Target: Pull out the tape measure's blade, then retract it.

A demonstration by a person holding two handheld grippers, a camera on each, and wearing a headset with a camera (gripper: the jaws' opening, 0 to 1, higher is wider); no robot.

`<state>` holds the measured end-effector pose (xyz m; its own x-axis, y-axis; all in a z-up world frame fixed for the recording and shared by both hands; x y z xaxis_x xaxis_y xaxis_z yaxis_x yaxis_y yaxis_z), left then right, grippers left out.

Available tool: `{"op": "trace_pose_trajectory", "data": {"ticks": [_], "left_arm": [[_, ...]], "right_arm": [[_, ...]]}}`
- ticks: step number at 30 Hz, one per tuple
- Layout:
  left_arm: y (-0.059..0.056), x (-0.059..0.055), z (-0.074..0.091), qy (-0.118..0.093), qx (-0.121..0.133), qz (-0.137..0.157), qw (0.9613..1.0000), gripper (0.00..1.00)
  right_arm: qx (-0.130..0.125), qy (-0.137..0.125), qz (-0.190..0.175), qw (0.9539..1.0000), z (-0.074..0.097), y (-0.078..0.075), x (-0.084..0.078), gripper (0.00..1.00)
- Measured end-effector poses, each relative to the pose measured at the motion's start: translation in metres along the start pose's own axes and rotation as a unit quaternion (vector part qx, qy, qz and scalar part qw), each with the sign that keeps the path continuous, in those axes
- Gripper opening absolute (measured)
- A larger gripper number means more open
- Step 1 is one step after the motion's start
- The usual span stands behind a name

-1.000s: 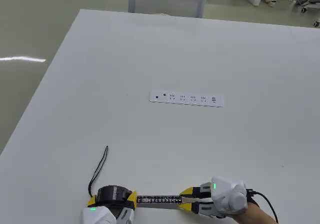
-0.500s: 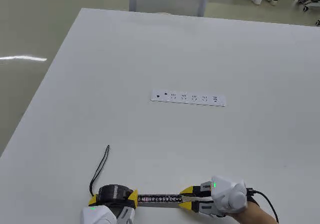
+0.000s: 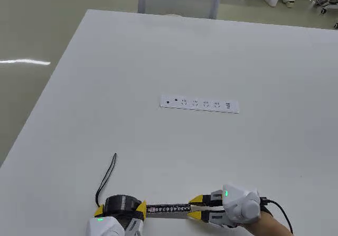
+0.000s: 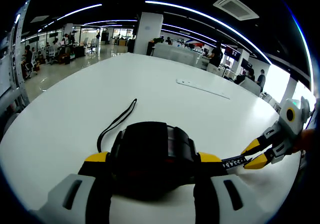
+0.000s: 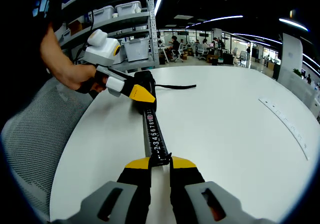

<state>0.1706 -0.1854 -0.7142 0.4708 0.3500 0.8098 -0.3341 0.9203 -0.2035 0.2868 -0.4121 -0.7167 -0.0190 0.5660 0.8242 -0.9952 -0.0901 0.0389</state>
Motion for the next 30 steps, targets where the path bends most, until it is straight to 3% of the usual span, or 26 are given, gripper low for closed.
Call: {"op": "trace_pose_trajectory", "data": {"ticks": [30], "left_arm": [[0.001,0.002,0.001,0.001,-0.007,0.003,1.0000,0.64]], "right_arm": [[0.011,-0.007,0.003,0.9999,-0.017,0.002,0.010,0.12]]}}
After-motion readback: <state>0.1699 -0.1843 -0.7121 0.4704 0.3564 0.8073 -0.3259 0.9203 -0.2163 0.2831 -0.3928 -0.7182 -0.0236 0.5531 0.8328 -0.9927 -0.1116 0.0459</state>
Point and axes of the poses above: the centre of the closed fingertips' face, and the gripper's own axes: z roughly backward along the fingers, y roughly to its left, x roughly out of its top, the point moved 9 cm from there along z, roughly backward along the fingers, and after that the axes turned 2 degrees about z, right-handed, at the moved point
